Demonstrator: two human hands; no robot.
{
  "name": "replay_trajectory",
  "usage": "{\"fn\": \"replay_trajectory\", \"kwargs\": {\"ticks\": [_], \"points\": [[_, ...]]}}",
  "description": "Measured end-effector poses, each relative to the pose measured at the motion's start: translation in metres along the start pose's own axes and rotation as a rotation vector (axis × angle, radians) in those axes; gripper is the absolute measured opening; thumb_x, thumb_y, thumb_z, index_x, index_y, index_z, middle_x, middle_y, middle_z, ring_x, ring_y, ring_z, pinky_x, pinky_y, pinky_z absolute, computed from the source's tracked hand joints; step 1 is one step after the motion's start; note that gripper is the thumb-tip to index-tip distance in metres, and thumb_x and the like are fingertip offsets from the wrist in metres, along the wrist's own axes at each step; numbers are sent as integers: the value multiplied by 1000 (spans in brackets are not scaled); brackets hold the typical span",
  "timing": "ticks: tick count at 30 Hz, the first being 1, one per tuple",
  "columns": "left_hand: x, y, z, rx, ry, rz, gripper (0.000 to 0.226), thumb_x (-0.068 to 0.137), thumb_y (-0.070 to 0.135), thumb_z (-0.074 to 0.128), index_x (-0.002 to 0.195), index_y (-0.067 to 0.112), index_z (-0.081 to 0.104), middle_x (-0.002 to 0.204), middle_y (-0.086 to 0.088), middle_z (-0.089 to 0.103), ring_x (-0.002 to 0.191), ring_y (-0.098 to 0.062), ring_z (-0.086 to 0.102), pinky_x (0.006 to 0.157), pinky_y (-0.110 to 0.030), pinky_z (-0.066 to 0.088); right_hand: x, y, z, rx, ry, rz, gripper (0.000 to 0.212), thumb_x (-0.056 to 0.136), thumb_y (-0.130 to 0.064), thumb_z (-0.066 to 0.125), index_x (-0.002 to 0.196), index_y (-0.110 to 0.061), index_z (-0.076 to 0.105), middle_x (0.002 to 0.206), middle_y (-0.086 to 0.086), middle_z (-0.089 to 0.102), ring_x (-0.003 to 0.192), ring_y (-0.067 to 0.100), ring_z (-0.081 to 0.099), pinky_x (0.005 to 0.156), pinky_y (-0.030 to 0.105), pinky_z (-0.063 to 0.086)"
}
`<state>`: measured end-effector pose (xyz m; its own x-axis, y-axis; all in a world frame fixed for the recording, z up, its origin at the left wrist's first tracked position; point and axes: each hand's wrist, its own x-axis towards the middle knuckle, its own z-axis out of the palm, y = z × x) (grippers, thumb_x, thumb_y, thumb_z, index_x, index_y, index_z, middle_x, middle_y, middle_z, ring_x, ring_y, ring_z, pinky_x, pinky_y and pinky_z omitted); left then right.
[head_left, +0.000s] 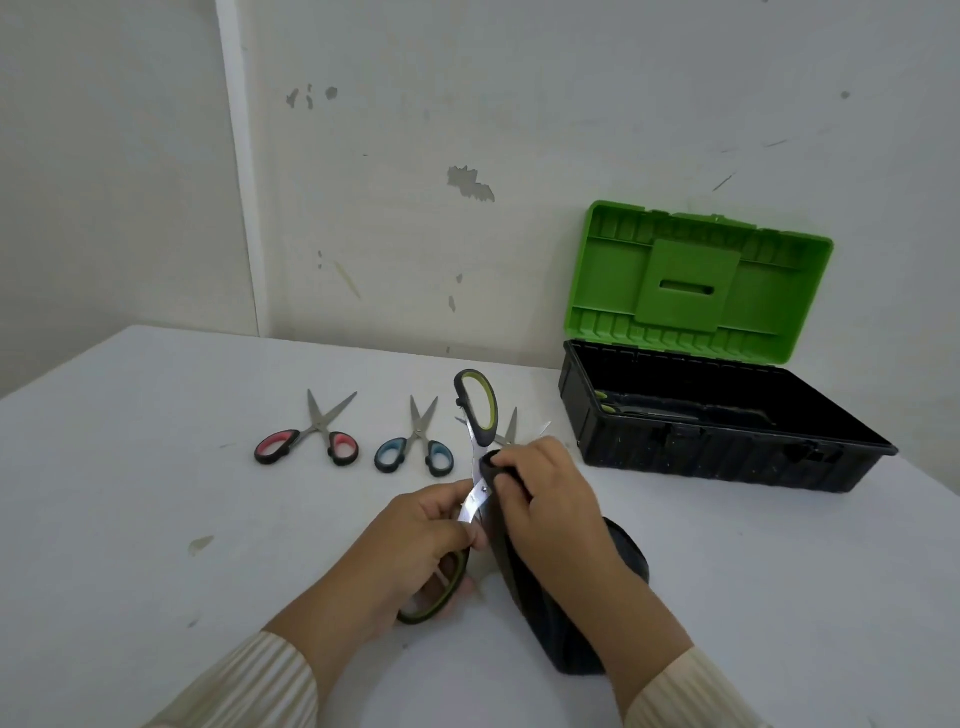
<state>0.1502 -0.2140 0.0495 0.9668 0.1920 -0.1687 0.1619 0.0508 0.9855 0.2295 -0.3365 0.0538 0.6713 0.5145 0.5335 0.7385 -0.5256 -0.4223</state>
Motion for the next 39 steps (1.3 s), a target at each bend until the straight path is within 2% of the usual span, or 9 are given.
{"fn": "replay_trajectory", "kwargs": {"ticks": [5, 11, 14, 19, 23, 25, 28, 34, 39], "points": [[-2, 0, -1, -4, -35, 17, 47, 85, -5, 52, 85, 37, 74, 79, -14, 59, 52, -27, 55, 41, -22, 45, -6, -3, 7, 17, -51, -86, 19, 91, -15, 50, 107, -15, 60, 97, -5, 47, 83, 4, 48, 73, 7, 38], [-5, -1, 0, 64, -114, 17, 43, 86, -6, 50, 104, 26, 71, 65, 9, 69, 47, -21, 56, 55, -26, 50, 5, 32, -14, 103, 234, 195, 16, 87, -10, 57, 99, -15, 65, 95, -4, 53, 81, -5, 49, 75, -3, 32], [-2, -2, -1, 83, -60, 6, 41, 87, -2, 52, 107, 29, 70, 70, 6, 70, 50, -21, 60, 61, -31, 52, 4, 44, -25, 138, 278, 368, 21, 87, -8, 55, 101, -21, 63, 96, -1, 53, 82, 6, 50, 83, 15, 42], [1, 0, -9, -186, 145, 33, 36, 91, 2, 53, 118, 24, 63, 84, -7, 63, 64, -23, 66, 50, -32, 52, 0, 36, -26, 206, 39, 292, 20, 85, -6, 56, 85, -19, 71, 91, -2, 57, 83, -2, 53, 73, -4, 34], [8, 0, -17, -372, 255, 112, 33, 88, -1, 54, 92, 25, 73, 63, 0, 60, 62, -17, 57, 55, -31, 47, -5, 18, -19, 299, -205, 286, 39, 87, -38, 55, 64, -6, 56, 78, 12, 53, 71, 14, 51, 68, 19, 41], [10, -2, -17, -379, 247, 130, 32, 87, -2, 54, 89, 24, 74, 57, 2, 55, 54, -13, 50, 57, -28, 43, -7, 11, -14, 324, -279, 259, 43, 87, -40, 54, 67, -3, 57, 80, 17, 54, 68, 13, 50, 65, 19, 41], [11, -4, -14, -352, 196, 131, 28, 87, -1, 55, 96, 19, 73, 62, -1, 52, 55, -11, 49, 54, -28, 43, -9, 3, -7, 353, -299, 254, 24, 88, -31, 56, 74, -16, 67, 82, 3, 55, 75, 5, 51, 65, 6, 38], [22, 2, -36, -611, 265, 113, 15, 93, 21, 53, 97, 9, 60, 82, -7, 65, 68, -19, 58, 67, -32, 47, -8, 9, -19, 591, -308, 449, 28, 90, -27, 55, 67, -18, 70, 71, -4, 57, 62, 8, 48, 60, 13, 42], [21, 7, -58, -680, 345, 147, 10, 93, 23, 55, 91, 15, 60, 64, 0, 67, 50, -13, 63, 56, -28, 58, -7, 14, -28, 719, -341, 475, 29, 82, -32, 58, 63, -14, 69, 66, 0, 62, 59, 13, 49, 58, 19, 40]]}}
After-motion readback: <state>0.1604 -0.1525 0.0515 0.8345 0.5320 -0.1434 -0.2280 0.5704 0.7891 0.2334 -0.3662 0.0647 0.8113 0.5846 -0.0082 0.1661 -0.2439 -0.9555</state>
